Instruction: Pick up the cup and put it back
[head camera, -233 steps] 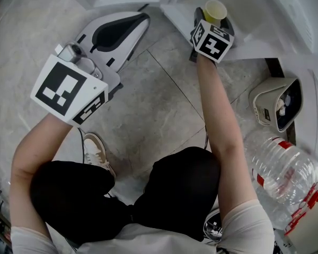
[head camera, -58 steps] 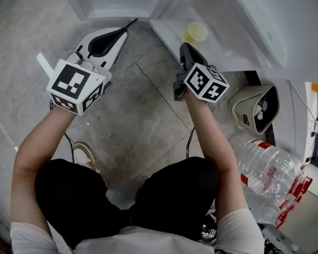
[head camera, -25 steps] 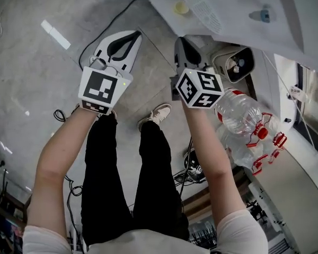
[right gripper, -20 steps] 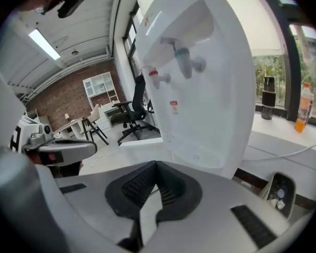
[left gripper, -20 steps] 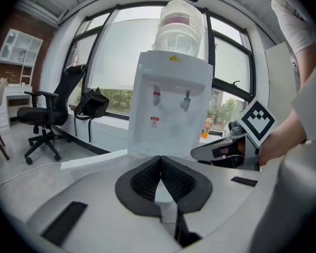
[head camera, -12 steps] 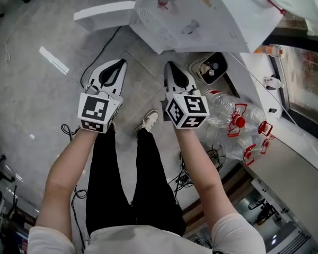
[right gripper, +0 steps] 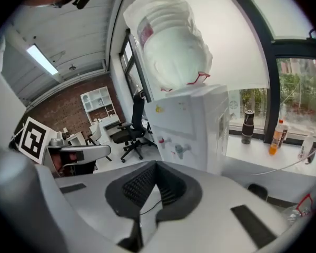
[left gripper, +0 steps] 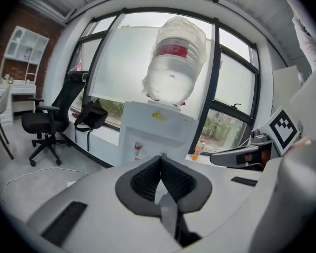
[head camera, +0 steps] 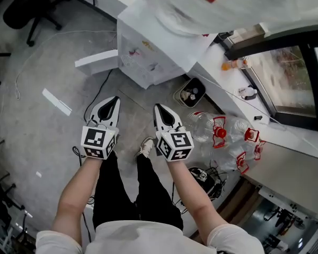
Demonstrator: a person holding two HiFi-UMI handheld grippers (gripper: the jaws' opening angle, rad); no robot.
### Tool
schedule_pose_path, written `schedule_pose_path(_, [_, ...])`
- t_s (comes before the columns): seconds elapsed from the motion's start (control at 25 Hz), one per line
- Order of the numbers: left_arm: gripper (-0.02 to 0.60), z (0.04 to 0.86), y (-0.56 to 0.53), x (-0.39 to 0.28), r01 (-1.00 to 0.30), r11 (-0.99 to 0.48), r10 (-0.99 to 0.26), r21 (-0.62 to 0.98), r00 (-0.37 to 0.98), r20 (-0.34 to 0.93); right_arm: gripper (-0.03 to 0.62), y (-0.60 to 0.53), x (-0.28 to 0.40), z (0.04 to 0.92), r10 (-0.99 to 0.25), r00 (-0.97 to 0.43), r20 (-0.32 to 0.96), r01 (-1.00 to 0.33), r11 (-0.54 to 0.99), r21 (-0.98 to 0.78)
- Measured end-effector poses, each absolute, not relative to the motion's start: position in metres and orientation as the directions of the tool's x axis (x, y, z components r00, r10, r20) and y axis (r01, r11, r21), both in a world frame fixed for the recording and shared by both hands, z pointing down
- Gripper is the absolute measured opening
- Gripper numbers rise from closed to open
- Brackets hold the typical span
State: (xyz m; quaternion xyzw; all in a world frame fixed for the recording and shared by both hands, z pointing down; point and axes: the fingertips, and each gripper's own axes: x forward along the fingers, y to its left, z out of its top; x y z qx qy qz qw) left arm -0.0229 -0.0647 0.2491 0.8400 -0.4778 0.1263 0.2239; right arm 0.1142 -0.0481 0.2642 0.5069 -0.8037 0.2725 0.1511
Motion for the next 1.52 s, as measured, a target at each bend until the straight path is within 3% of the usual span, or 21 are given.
schedule_pose_path(0.76, [0.023,0.037,-0.074,0.0,-0.844,-0.526,-0.803,0.106,0.534,0.265,0.02,-0.047,0.169,0.067,-0.838,-0.452,0.307,-0.888,0.387,-0.25])
schedule_pose_path(1.52, [0.023,-0.136,-0.056,-0.075,-0.907,-0.42,-0.907,0.015,0.42,0.02,0.02,-0.051,0.19,-0.065,-0.811,-0.559,0.171,-0.826,0.527,-0.2])
